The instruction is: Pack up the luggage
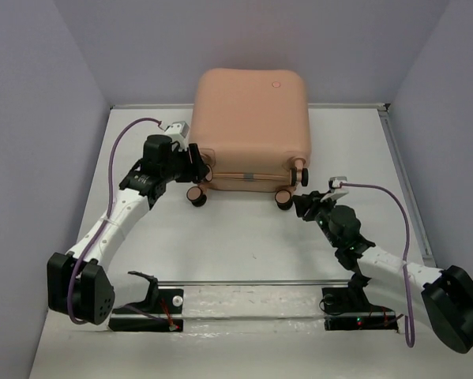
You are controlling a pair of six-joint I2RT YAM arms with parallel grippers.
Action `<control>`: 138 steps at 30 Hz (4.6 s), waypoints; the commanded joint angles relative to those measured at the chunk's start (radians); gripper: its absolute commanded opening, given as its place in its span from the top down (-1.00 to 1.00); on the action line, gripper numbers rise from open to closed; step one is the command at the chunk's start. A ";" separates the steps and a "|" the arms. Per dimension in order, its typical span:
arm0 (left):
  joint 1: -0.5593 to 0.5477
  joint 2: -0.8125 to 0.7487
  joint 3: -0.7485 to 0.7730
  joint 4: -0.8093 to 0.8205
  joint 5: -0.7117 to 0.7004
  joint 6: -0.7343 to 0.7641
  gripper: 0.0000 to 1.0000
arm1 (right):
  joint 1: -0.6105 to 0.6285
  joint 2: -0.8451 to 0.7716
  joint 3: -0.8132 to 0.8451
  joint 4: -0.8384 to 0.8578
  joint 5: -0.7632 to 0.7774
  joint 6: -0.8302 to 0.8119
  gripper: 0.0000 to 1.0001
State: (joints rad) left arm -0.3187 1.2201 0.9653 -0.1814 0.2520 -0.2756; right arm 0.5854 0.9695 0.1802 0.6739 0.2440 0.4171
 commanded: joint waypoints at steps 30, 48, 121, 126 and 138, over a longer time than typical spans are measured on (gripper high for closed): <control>0.013 -0.117 -0.208 0.473 0.412 -0.361 0.89 | -0.148 0.106 0.047 0.171 -0.118 -0.070 0.03; 0.004 -0.169 -0.221 0.473 0.428 -0.352 0.89 | -0.203 0.538 0.093 0.780 -0.265 -0.083 0.04; 0.052 -0.356 -0.163 0.373 0.230 -0.387 0.88 | 0.002 0.069 -0.065 0.142 -0.012 0.042 0.40; 0.052 -0.367 -0.253 0.413 0.282 -0.381 0.89 | -0.024 0.162 -0.024 0.288 -0.162 -0.035 0.06; 0.047 -0.389 -0.341 0.504 0.395 -0.442 0.89 | -0.024 0.508 0.027 0.804 -0.169 -0.035 -0.12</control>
State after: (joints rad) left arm -0.2466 0.9073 0.6109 0.0860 0.4278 -0.7437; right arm 0.5636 1.4158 0.1581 1.1904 0.0463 0.4034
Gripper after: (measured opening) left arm 0.608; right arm 0.547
